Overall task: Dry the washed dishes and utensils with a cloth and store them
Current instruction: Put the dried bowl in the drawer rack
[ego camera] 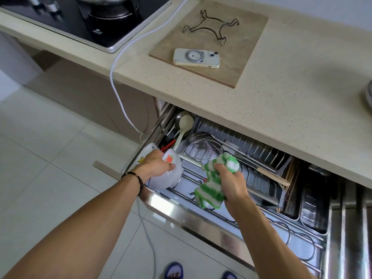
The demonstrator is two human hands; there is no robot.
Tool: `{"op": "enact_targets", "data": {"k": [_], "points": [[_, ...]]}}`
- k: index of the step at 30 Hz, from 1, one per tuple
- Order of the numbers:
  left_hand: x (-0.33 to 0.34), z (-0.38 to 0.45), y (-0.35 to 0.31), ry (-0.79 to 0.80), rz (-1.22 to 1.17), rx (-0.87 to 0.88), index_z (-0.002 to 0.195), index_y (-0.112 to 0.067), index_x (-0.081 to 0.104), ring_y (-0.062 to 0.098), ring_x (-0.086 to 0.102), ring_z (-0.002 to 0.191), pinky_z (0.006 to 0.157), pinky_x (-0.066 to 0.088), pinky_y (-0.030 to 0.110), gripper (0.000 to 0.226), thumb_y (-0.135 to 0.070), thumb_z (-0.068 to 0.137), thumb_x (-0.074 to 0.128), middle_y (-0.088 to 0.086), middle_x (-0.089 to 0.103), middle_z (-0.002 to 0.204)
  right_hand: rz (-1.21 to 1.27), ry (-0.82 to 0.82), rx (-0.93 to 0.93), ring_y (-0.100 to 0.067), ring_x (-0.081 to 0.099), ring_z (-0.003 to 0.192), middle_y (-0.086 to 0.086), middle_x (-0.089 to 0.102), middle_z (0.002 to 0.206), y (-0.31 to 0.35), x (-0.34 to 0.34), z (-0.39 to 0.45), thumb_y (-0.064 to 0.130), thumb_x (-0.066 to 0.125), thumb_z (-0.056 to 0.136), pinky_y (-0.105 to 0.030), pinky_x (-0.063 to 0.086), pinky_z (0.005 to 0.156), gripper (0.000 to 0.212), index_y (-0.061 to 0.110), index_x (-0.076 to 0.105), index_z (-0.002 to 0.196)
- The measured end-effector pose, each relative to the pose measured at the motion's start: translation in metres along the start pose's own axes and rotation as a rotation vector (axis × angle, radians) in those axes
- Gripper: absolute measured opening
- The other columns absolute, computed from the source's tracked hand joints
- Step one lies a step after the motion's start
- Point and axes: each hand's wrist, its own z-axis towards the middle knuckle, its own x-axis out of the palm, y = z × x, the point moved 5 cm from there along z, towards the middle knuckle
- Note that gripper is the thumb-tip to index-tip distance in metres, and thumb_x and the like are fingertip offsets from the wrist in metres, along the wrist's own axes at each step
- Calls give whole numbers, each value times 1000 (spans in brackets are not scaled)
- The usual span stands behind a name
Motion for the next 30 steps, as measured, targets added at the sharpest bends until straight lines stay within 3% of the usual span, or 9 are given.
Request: {"op": "enact_targets", "data": {"k": [4, 9, 13, 15, 19, 22, 26, 28, 30], "points": [[10, 5, 3, -48, 36, 4, 109, -7, 64, 25, 59, 94, 77, 42, 28, 27, -28, 92, 71, 10, 67, 109, -14, -2, -6, -38, 74, 86, -23, 74, 95, -2, 0, 2, 18, 64, 95, -57, 60, 82, 12, 8, 65, 100], [17, 12, 7, -36, 149, -61, 136, -5, 49, 33, 55, 122, 93, 45, 34, 49, -31, 97, 64, 16, 57, 135, -29, 4, -27, -39, 73, 86, -19, 74, 86, -2, 2, 6, 17, 64, 95, -58, 59, 83, 12, 6, 67, 98], [24, 22, 8, -40, 299, -60, 138, -3, 47, 33, 54, 126, 99, 45, 35, 51, -33, 99, 60, 17, 55, 139, -41, 11, -38, -35, 74, 78, -16, 74, 79, -4, 6, 10, 17, 64, 95, -57, 60, 81, 13, 5, 67, 98], [25, 23, 6, -44, 381, -45, 136, -4, 48, 32, 55, 125, 98, 45, 35, 49, -34, 100, 59, 16, 56, 138, -35, 18, -48, -35, 74, 79, -17, 75, 82, -4, 9, 12, 17, 64, 95, -57, 60, 81, 12, 6, 67, 98], [17, 8, -5, -150, 567, 68, 129, -10, 54, 30, 59, 115, 82, 46, 33, 43, -39, 98, 60, 11, 59, 128, 17, 41, -62, -36, 75, 85, -18, 76, 88, 1, 11, 7, 16, 62, 96, -55, 59, 83, 10, 8, 65, 102], [15, -10, -30, -168, 321, 304, 128, -16, 58, 23, 60, 110, 83, 48, 32, 33, -33, 99, 59, 6, 58, 124, 40, 79, -87, -33, 74, 83, -18, 75, 91, 15, 7, -7, 9, 57, 96, -52, 60, 83, 13, 6, 64, 106], [18, -65, -96, 177, -252, 457, 123, -22, 63, 3, 56, 107, 80, 40, 13, 25, -18, 105, 46, -10, 62, 120, 20, 114, -169, -33, 73, 85, -20, 73, 99, 40, -7, -32, -1, 50, 90, -55, 59, 83, 30, 8, 61, 117], [24, -91, -126, 257, -240, 515, 115, -24, 65, -1, 57, 102, 79, 41, 15, 21, -28, 105, 47, -15, 64, 110, 49, 110, -181, -36, 73, 88, -19, 73, 102, 55, -23, -47, -2, 50, 88, -58, 58, 86, 31, 14, 65, 110], [26, -105, -148, 208, -162, 597, 115, -21, 64, 5, 61, 99, 81, 46, 19, 20, -33, 102, 55, -12, 66, 107, 50, 99, -186, -38, 69, 88, -20, 72, 100, 67, -38, -60, 5, 55, 87, -63, 54, 89, 23, 17, 74, 94]]}}
